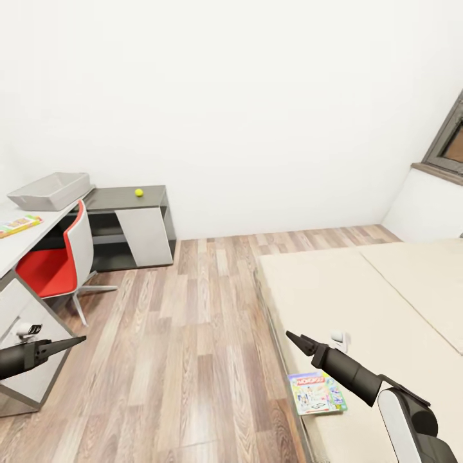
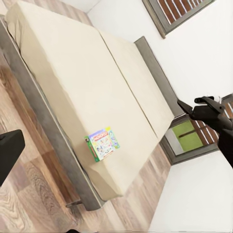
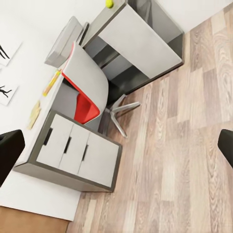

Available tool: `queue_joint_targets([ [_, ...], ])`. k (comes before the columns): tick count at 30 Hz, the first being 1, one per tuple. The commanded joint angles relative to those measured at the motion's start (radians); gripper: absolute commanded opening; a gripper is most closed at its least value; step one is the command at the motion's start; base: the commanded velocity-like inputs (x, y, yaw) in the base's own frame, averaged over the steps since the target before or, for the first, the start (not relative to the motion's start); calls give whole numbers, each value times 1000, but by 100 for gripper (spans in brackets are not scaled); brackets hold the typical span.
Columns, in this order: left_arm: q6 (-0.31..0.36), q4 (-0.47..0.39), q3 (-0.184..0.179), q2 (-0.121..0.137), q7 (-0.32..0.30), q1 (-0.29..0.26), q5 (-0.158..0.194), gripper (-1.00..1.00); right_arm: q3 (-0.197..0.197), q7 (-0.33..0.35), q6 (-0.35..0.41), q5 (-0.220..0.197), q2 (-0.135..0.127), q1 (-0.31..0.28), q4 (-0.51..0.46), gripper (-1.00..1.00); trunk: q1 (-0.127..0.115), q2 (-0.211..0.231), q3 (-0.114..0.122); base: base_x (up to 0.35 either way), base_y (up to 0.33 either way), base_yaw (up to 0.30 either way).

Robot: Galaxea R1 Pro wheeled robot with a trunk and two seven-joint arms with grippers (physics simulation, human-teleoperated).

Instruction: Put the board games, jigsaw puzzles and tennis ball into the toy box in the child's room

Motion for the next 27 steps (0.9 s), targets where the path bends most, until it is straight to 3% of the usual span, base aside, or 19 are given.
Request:
queue_joint_targets([
  [1,11,0,0,0,-4,0,0,100,-1,1,7,-4,0,-1,-1,100,1,-2,-1,0,283,-197],
  [27,11,0,0,2,-4,0,0,100,-1,2,7,-5,1,-1,0,100,1,-2,31,0,286,-198],
])
